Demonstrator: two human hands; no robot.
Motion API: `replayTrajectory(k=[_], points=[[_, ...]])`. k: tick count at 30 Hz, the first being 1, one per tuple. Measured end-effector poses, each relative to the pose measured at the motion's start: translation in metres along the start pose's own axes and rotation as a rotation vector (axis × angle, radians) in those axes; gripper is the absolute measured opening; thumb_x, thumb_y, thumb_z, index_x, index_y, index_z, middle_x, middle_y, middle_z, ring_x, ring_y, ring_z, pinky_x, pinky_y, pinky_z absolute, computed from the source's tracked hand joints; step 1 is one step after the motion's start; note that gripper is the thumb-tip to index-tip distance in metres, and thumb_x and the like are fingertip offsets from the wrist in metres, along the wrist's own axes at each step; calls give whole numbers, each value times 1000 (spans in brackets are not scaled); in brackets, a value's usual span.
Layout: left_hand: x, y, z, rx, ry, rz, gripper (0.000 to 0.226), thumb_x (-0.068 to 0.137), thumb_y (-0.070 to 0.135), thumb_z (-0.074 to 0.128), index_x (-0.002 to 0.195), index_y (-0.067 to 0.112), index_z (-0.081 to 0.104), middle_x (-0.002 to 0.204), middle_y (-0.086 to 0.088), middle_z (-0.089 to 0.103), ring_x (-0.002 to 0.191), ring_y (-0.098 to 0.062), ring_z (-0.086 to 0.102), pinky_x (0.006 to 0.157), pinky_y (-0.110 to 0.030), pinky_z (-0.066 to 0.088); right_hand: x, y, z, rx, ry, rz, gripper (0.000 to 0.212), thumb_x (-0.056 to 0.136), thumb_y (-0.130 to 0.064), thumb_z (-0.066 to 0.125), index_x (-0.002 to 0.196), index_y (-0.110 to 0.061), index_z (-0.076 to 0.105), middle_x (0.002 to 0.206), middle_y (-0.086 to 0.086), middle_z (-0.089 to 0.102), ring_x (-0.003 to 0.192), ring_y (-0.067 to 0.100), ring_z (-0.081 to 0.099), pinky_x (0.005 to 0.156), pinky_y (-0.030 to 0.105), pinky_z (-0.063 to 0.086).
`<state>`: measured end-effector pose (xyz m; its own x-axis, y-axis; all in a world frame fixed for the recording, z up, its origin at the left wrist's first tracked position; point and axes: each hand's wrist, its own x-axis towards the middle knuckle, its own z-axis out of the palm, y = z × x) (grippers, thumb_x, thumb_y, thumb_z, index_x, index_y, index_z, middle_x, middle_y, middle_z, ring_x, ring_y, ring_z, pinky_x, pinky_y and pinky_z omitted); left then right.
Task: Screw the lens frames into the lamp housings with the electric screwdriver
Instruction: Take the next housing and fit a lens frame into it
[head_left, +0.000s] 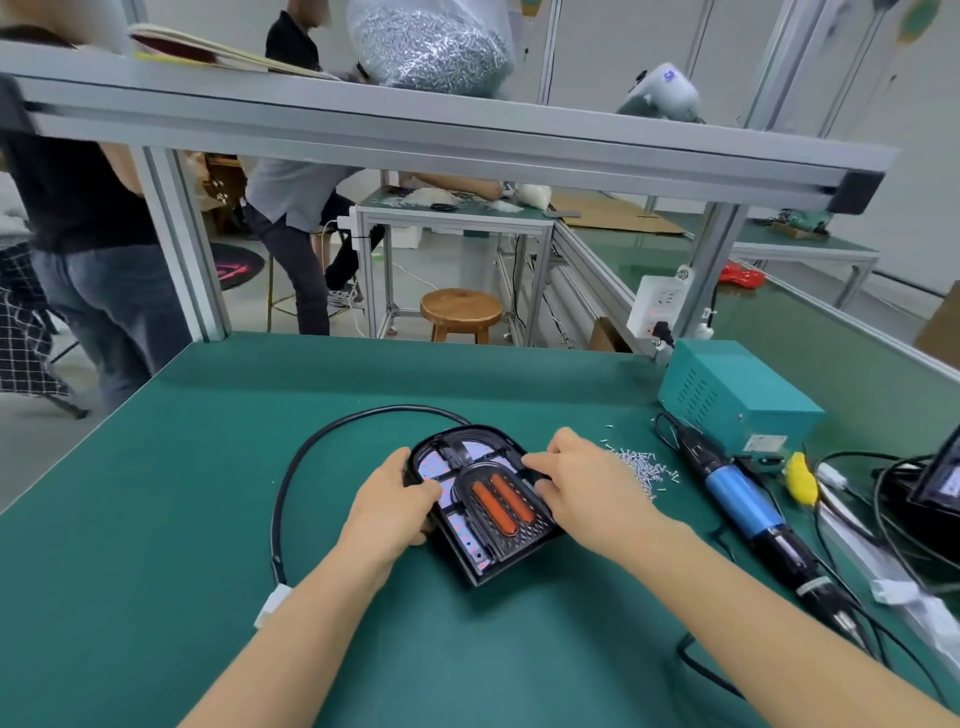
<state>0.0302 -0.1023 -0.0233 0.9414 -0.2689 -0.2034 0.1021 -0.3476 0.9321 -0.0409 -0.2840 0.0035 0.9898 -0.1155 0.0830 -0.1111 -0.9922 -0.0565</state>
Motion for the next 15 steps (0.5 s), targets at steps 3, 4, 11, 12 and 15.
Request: replayTrajectory(k=[3,4,11,12,15], points=[[-1,-1,1,-19,16,-20,24,84,12,57,87,35,52,101,0,65,75,-22,59,72,-36,52,-6,9,0,266,16,14,40,101,-35,45,141,-28,47,119,1,48,108,21,52,89,29,39],[1,-3,1,16,27,-28,25,84,15,58,101,33,55,112,-2,63,87,-23,60,79,-37,50,-11,13,-3,378,49,30,41,101,-34,47,141,-28,47,119,0,49,107,19,52,91,26,37],[1,19,9,500,333,312,46,86,20,61,131,15,52,134,-6,49,122,-27,43,99,-40,37,-45,117,-32,106,113,505,16,95,-23,55,98,-9,62,106,14,60,101,31,58,72,32,38],[-1,27,16,502,352,428,39,85,17,62,124,16,59,126,-5,56,117,-28,46,97,-39,37,-50,127,-33,33,48,567,19,94,-27,55,88,-9,55,102,15,61,99,31,58,67,31,34],[-4,54,50,578,254,694,17,84,19,64,98,24,72,100,4,68,102,-25,53,89,-37,38,-59,143,-24,-98,-164,640,33,92,-43,58,86,-13,47,96,6,59,93,25,56,66,29,34]])
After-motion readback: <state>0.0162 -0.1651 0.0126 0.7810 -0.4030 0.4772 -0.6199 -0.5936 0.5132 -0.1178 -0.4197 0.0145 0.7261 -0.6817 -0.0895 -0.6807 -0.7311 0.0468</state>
